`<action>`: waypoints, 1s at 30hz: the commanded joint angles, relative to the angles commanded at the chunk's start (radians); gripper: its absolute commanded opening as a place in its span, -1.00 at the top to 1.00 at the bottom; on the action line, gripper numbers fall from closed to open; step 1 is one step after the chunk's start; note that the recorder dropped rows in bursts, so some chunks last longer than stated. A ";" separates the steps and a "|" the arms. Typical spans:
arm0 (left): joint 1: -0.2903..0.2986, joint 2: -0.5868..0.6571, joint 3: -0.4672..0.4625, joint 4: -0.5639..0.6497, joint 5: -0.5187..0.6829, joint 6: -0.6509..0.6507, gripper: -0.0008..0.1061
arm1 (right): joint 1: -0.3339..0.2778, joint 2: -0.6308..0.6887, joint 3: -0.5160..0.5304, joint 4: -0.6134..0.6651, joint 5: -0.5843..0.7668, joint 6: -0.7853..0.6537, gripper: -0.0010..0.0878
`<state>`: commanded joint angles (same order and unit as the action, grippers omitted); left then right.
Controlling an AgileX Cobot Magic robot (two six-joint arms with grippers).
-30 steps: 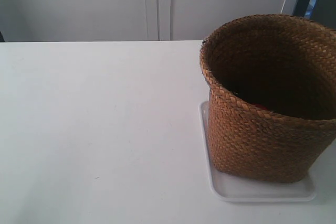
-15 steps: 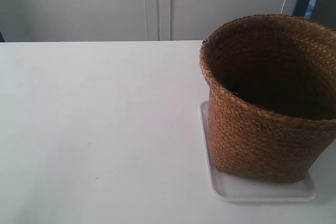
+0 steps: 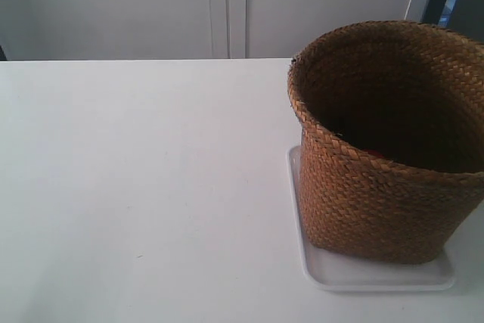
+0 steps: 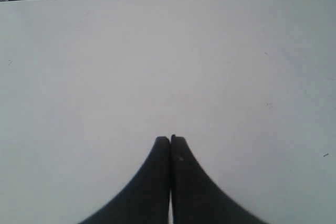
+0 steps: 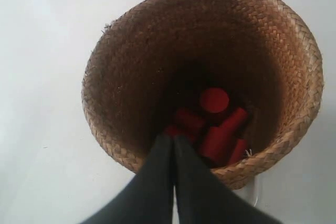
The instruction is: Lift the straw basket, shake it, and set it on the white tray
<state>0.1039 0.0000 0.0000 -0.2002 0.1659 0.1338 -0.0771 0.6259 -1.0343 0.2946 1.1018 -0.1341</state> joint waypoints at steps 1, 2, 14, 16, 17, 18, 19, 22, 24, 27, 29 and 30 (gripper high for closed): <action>0.000 0.000 0.000 0.000 0.000 0.000 0.99 | 0.000 0.000 0.000 0.000 0.000 0.000 0.98; 0.000 0.000 0.000 0.000 0.000 0.000 0.99 | 0.000 0.000 0.000 -0.015 -0.004 -0.016 0.98; 0.000 0.000 0.000 0.000 0.000 0.000 0.99 | -0.004 -0.412 0.764 -0.067 -0.854 -0.131 0.98; 0.000 0.000 0.000 0.000 0.000 0.000 0.99 | -0.004 -0.489 0.890 -0.067 -0.903 -0.132 0.98; 0.000 0.000 0.000 0.000 0.000 0.000 0.99 | -0.004 -0.512 0.920 -0.067 -0.903 -0.137 0.98; 0.000 0.000 0.000 0.000 0.000 0.000 0.99 | -0.004 -0.561 0.987 -0.067 -0.901 -0.139 0.98; 0.000 0.000 0.000 0.000 0.000 0.000 0.99 | -0.004 -0.580 1.010 -0.067 -0.899 -0.139 0.98; 0.000 0.000 0.000 0.000 0.000 0.000 0.99 | -0.004 -0.626 1.034 -0.084 -0.813 -0.160 0.98; 0.000 0.000 0.000 0.000 0.000 0.000 0.99 | -0.004 -0.626 1.034 -0.099 -0.794 -0.160 0.98; 0.000 0.000 0.000 0.000 0.000 0.000 0.99 | -0.004 -0.626 1.034 -0.111 -0.741 -0.157 0.98; 0.000 0.000 0.000 0.000 0.000 0.000 0.99 | -0.004 -0.626 1.034 -0.111 -0.741 -0.157 0.98; 0.000 0.000 0.000 0.000 0.000 0.000 0.99 | -0.004 -0.626 1.034 -0.111 -0.741 -0.157 0.98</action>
<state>0.1039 0.0000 0.0000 -0.2002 0.1659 0.1338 -0.0816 0.0000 0.0000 0.1839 0.3605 -0.2914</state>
